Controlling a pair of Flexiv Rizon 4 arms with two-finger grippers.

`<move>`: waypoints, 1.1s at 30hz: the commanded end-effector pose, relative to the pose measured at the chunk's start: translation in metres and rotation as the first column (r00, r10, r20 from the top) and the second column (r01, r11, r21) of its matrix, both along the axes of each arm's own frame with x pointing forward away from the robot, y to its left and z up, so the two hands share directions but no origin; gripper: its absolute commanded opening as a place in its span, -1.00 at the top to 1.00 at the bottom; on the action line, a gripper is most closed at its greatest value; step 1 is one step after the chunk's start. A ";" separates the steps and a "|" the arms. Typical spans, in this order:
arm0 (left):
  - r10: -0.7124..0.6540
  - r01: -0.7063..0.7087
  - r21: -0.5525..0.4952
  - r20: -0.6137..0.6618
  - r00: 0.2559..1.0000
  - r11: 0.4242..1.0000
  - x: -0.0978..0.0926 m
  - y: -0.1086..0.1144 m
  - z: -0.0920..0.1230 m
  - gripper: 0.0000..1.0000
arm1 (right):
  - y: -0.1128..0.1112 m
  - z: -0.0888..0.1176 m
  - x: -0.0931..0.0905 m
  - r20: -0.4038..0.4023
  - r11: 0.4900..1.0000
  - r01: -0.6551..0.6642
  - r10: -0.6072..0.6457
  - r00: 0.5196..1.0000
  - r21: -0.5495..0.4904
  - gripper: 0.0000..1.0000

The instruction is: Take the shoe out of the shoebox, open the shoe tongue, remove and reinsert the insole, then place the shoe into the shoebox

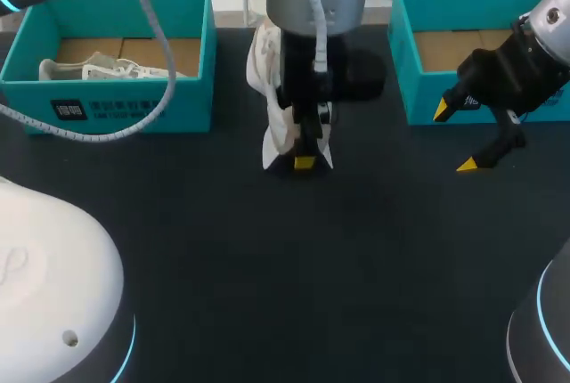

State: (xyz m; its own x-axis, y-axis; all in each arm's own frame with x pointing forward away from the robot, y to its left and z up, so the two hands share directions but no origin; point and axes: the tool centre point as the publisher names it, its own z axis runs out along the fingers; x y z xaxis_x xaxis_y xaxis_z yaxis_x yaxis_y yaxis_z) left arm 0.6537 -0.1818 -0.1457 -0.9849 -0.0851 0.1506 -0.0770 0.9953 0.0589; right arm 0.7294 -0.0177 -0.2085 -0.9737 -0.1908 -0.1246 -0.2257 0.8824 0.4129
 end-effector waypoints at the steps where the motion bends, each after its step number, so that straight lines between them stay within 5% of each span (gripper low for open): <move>1: 0.000 0.000 -0.008 0.002 1.000 1.000 0.002 0.005 0.010 1.00 | 0.001 -0.001 0.001 0.000 1.000 0.001 -0.001 1.000 -0.003 -1.00; 18: 0.000 0.000 -0.008 0.002 1.000 1.000 0.002 0.005 0.010 1.00 | 0.001 -0.001 0.001 0.000 1.000 0.001 -0.001 1.000 -0.003 -1.00; 25: -0.016 0.022 -0.087 0.070 0.997 0.996 0.050 0.060 0.024 1.00 | 0.001 -0.001 0.001 0.000 1.000 0.001 -0.001 1.000 -0.003 -1.00; 33: -0.037 0.043 -0.059 0.099 0.994 0.997 0.114 0.130 0.033 1.00 | 0.001 -0.001 0.001 0.000 1.000 0.001 -0.001 1.000 -0.003 -1.00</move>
